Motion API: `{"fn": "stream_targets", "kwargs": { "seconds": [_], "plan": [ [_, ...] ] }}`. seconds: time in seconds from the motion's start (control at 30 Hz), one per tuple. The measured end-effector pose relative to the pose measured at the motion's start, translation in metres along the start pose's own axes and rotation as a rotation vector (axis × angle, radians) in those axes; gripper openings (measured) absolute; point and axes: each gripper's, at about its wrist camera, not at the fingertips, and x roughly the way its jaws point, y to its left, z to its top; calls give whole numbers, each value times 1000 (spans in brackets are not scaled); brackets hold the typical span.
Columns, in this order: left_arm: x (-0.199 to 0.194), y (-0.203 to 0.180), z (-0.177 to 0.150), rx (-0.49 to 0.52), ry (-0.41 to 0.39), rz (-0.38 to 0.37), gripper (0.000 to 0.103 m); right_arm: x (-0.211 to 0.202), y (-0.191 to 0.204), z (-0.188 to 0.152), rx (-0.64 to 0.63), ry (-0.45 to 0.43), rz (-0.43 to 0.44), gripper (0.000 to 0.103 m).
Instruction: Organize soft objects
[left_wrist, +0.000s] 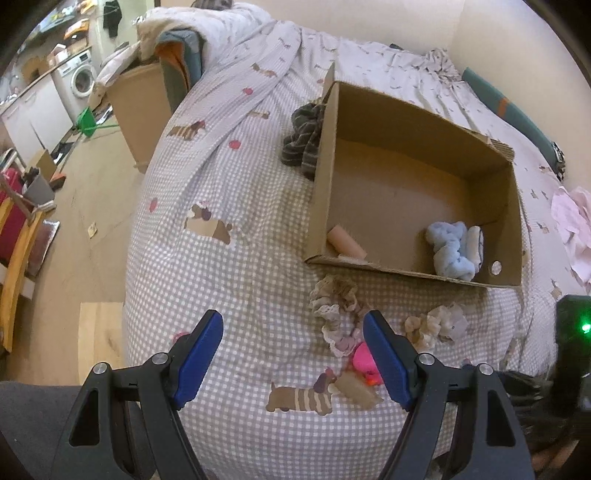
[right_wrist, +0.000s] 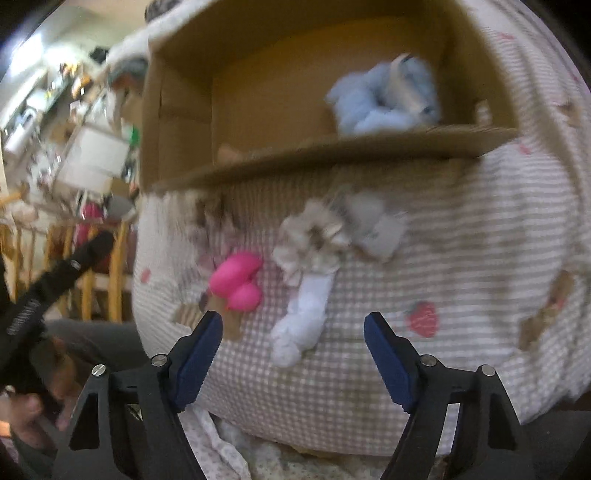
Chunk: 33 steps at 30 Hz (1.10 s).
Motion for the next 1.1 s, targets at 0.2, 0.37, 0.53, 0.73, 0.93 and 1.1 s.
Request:
{"fn": "stream_targets", "kwargs": {
  "seconds": [0.2, 0.37, 0.53, 0.73, 0.93, 1.1],
  "plan": [
    [9, 8, -3, -23, 43, 5, 76, 36, 24, 1, -85, 83, -80, 52],
    [17, 12, -5, -54, 80, -9, 76, 41, 24, -1, -105, 97, -119, 30],
    [23, 2, -8, -31, 103, -18, 76, 23, 16, -6, -122, 64, -68, 28],
    [31, -5, -15, -16, 135, -14, 76, -8, 9, -18, -120, 27, 16, 28],
    [48, -16, -29, -29, 218, -91, 76, -45, 10, -17, -113, -134, 43, 28],
    [68, -33, -44, -21, 301, -172, 72, -49, 3, -9, -67, -157, 39, 28]
  ]
}}
